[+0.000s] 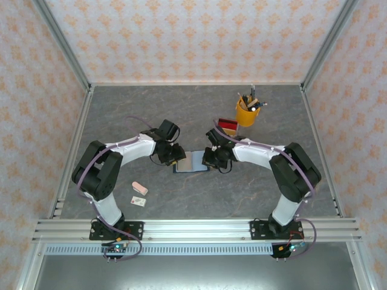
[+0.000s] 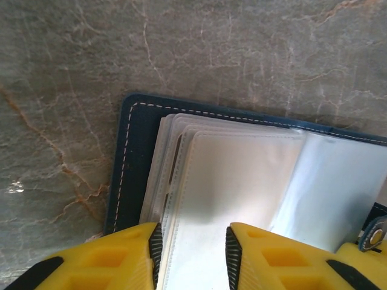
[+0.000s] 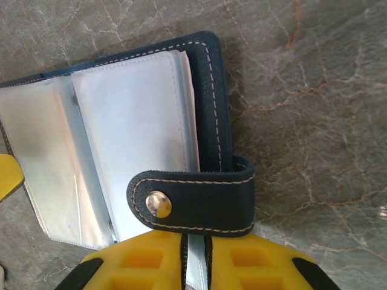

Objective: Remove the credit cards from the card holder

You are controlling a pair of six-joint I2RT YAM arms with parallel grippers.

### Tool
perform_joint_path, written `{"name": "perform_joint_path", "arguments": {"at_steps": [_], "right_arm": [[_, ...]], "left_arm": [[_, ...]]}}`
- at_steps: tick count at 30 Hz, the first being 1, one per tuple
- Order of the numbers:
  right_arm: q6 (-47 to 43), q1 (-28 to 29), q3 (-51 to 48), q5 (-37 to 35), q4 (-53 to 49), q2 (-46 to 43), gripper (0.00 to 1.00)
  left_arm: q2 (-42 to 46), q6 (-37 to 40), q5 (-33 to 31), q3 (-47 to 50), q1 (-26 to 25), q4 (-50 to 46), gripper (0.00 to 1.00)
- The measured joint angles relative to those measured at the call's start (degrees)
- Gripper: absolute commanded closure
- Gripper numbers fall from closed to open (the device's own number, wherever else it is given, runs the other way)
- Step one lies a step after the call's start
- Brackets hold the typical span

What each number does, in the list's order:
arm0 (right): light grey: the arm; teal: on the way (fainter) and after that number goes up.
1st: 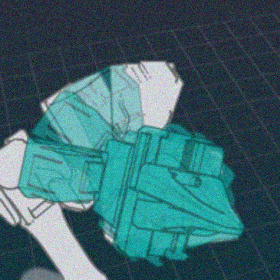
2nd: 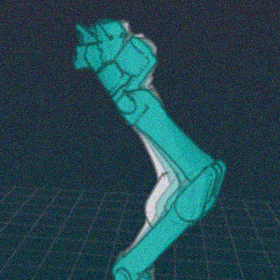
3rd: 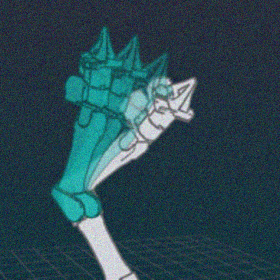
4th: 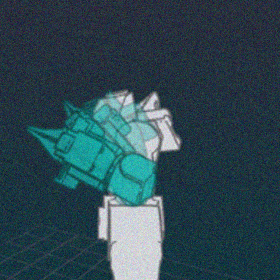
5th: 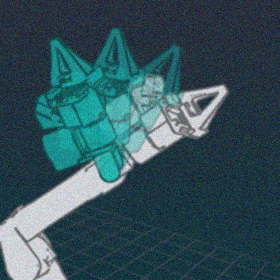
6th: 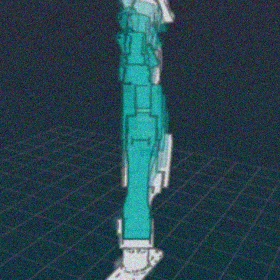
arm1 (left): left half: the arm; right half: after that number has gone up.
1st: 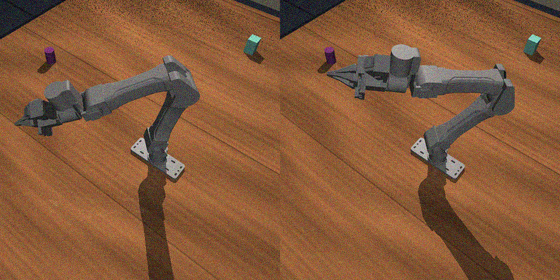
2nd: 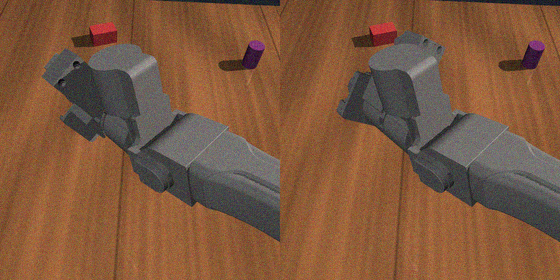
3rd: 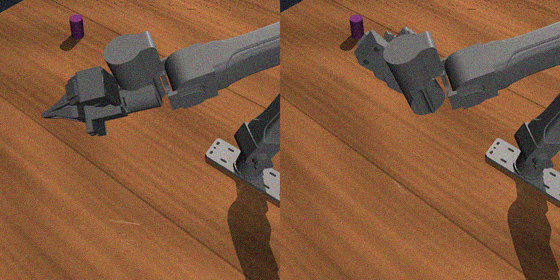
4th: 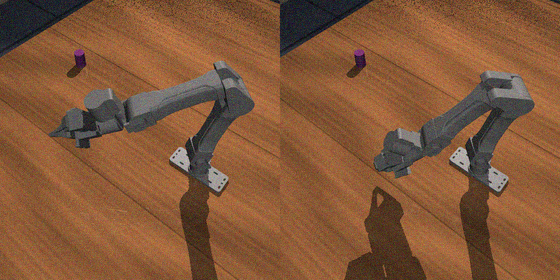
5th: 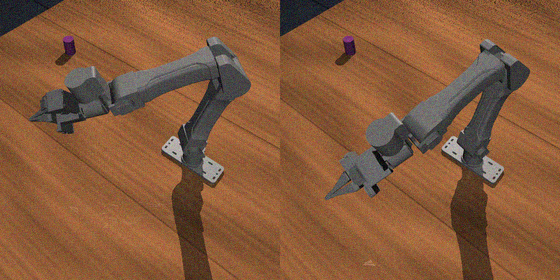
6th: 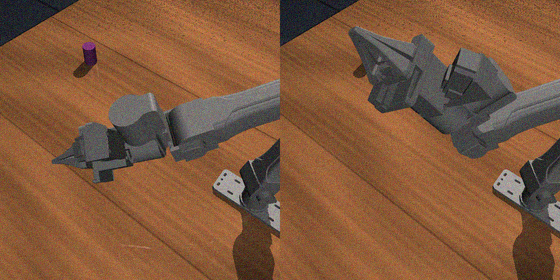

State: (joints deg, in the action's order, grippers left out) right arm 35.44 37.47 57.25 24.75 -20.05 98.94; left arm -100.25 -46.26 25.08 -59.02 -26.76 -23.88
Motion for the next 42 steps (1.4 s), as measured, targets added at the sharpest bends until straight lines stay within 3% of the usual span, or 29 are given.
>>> {"name": "perform_joint_path", "arguments": {"at_steps": [4,14,25,35,42], "right_arm": [[-0.3,0.0,0.2,0.2,0.0,1.1,0.83],[-1.0,0.0,0.5,3.8,1.6,2.0,0.95],[-1.2,0.0,0.9,4.9,3.2,2.2,0.96],[-3.6,0.0,1.2,-0.5,-2.3,-0.1,0.77],[-4.8,0.4,2.4,-2.6,-4.4,-6.0,0.73]], "left_arm": [[-0.3,0.0,0.0,0.0,0.0,0.4,0.68],[-0.7,0.0,0.0,0.0,0.0,1.0,0.75],[-0.7,0.2,0.0,0.0,0.0,1.0,0.76],[-0.4,2.0,-0.5,-0.9,-0.2,-1.2,0.74],[2.3,2.8,-1.8,-0.9,-0.1,-3.0,0.73]]}}
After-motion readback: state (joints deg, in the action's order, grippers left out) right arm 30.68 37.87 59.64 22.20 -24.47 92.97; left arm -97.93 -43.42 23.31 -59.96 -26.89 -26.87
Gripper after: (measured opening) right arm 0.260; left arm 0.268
